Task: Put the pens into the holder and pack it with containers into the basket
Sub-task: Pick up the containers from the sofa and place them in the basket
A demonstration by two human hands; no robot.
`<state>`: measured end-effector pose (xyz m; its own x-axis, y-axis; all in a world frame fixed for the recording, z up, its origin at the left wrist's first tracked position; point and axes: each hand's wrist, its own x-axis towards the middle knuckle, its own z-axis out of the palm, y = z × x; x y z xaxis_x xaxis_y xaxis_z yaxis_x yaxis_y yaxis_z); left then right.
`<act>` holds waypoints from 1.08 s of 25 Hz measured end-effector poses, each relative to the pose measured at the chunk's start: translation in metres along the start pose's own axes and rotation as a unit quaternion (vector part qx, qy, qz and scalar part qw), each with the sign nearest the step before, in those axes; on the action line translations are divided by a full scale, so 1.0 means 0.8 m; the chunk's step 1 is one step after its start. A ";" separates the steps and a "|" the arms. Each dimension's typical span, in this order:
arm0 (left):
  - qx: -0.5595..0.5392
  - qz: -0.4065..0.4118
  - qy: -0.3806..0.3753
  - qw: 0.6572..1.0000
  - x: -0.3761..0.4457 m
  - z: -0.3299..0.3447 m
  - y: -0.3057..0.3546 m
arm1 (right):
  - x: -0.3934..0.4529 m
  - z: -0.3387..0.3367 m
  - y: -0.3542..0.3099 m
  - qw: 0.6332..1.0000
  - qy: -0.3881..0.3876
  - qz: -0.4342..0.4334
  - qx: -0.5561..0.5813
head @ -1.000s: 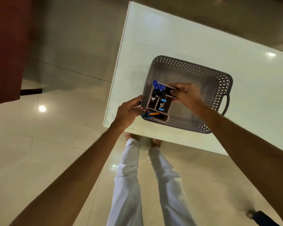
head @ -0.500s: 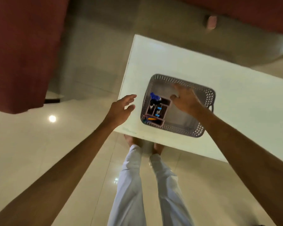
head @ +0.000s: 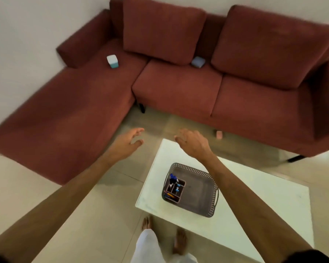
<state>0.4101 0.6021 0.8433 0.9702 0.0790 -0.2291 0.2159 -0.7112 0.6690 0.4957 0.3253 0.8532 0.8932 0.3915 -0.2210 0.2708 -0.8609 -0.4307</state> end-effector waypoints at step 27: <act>0.048 0.030 -0.048 0.997 0.135 -0.352 -0.344 | 0.241 0.166 -0.341 0.999 -0.020 -0.008 0.037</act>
<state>0.4868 1.0027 0.8336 0.9654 -0.0297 -0.2592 0.1408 -0.7772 0.6133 0.5463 0.6783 0.8122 0.8730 0.4199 -0.2480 0.2572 -0.8285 -0.4975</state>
